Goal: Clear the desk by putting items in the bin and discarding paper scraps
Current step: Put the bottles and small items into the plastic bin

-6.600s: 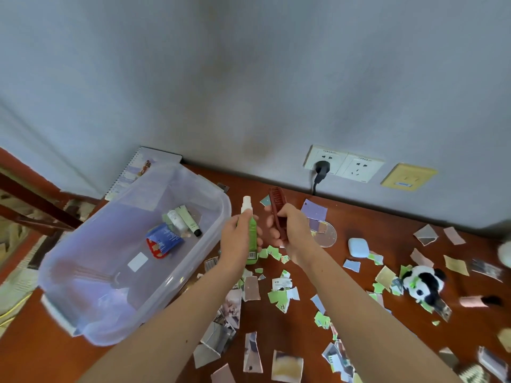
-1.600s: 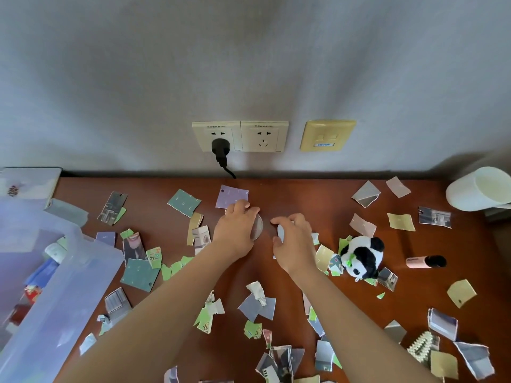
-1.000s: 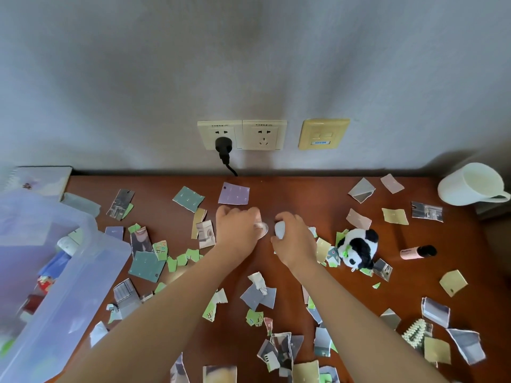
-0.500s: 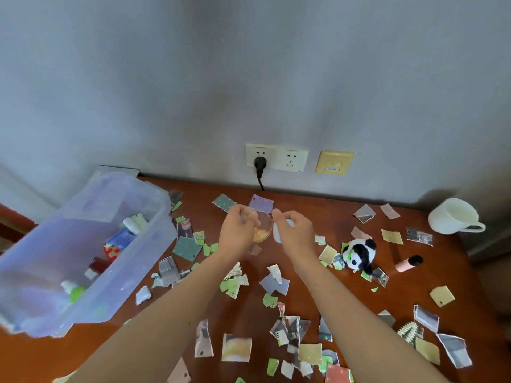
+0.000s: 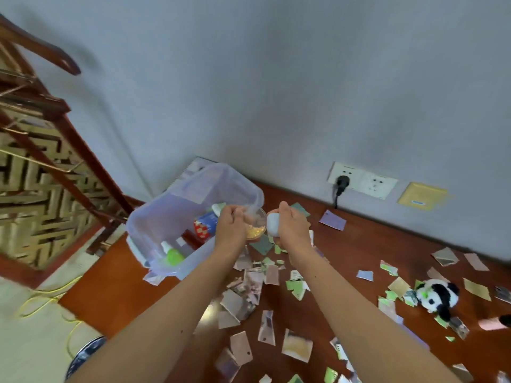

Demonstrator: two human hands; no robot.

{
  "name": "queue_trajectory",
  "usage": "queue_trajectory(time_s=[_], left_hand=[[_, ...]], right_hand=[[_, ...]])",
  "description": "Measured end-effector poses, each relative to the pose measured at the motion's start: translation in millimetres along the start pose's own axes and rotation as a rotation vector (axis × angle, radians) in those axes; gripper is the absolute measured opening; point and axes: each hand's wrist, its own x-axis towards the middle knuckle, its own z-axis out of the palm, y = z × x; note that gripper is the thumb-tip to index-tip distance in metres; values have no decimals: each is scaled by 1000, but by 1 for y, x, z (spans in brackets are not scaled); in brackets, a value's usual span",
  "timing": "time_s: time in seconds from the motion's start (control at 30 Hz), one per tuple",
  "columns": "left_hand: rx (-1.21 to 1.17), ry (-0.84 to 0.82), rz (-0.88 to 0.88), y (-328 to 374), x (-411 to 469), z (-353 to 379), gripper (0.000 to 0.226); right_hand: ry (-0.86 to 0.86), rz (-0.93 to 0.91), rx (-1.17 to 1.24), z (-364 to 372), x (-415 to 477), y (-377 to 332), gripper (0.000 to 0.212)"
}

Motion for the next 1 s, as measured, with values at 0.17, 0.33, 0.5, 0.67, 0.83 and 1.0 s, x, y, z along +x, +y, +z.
queue_trajectory(time_s=[0.17, 0.33, 0.5, 0.67, 0.83, 1.0], left_hand=[[-63, -19, -73, -4, 37, -51, 12], [21, -111, -140, -15, 72, -79, 21], [55, -200, -215, -34, 107, -90, 26], [124, -326, -276, -66, 140, -90, 26], [311, -502, -307, -98, 157, -82, 24], [398, -595, -322, -120, 165, -75, 40]], right_hand=[[-188, 78, 4, 48, 2, -25, 24], [-340, 137, -287, 92, 20, -35, 28], [-436, 217, -439, 121, 37, -46, 18], [-485, 58, -855, 136, 75, -37, 37], [-590, 44, -1262, 152, 99, -18, 36], [-634, 92, -1381, 160, 115, -2, 31]])
